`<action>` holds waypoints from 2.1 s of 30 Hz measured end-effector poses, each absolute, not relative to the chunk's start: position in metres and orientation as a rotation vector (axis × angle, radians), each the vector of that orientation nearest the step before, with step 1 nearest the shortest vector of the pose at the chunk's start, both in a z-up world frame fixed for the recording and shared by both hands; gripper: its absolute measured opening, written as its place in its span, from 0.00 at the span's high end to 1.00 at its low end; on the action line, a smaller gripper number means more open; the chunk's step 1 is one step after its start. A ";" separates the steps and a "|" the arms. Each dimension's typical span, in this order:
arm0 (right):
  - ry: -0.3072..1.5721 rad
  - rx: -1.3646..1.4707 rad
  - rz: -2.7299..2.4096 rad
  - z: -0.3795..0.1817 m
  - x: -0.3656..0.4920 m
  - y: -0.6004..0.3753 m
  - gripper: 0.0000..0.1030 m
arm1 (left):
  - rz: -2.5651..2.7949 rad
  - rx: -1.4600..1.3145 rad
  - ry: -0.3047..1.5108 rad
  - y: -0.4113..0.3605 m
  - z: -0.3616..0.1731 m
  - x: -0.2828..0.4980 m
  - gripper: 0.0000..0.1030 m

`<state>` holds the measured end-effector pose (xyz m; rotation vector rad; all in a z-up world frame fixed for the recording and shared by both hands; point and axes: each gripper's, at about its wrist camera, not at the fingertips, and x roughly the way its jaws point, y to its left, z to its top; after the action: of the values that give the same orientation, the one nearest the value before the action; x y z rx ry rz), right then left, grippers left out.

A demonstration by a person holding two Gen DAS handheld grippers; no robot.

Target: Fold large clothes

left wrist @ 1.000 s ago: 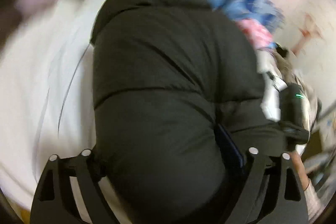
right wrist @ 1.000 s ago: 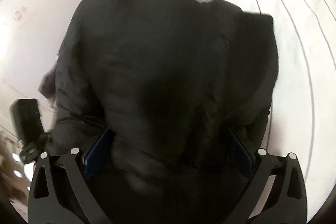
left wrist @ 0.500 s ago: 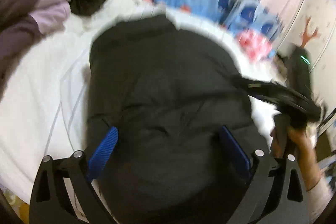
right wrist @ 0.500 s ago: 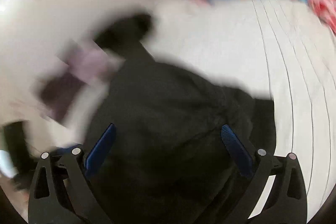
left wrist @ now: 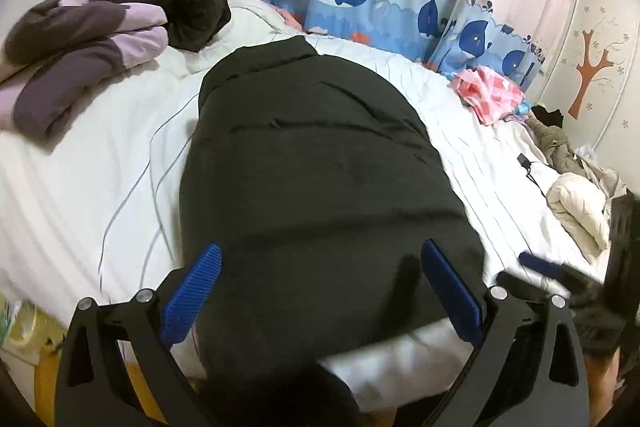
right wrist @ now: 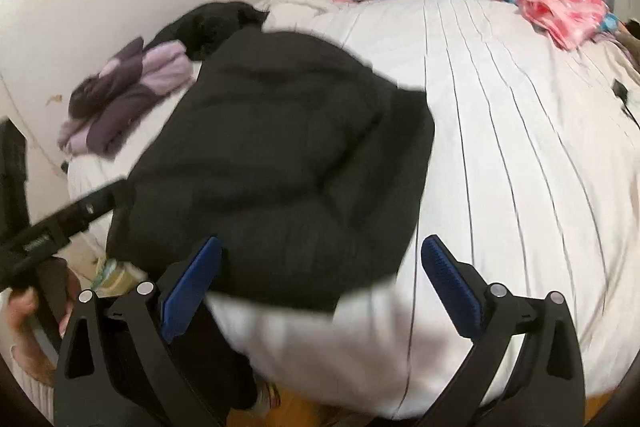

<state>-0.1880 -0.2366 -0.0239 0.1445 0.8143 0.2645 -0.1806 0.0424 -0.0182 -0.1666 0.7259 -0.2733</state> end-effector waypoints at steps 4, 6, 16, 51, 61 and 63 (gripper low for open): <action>0.859 0.054 0.268 -0.037 -0.214 -0.206 0.06 | -0.262 -0.153 0.756 0.028 -0.025 -0.211 0.07; 0.850 0.023 0.269 -0.033 -0.225 -0.197 0.06 | -0.250 -0.123 0.778 0.026 -0.025 -0.217 0.07; 0.779 0.012 0.271 -0.011 -0.280 -0.185 0.06 | -0.146 -0.049 0.719 0.039 -0.001 -0.268 0.07; 0.676 -0.012 0.153 0.019 -0.310 -0.170 0.06 | -0.062 0.034 0.669 0.050 0.018 -0.307 0.07; 0.678 -0.011 0.153 0.018 -0.310 -0.166 0.06 | -0.063 0.032 0.677 0.049 0.017 -0.308 0.07; 0.681 -0.014 0.155 0.018 -0.310 -0.165 0.06 | -0.063 0.032 0.681 0.050 0.016 -0.307 0.07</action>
<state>-0.3100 -0.1652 0.0176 -0.0138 0.6812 0.1547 -0.3066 0.0498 0.0156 0.0316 0.6808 -0.0635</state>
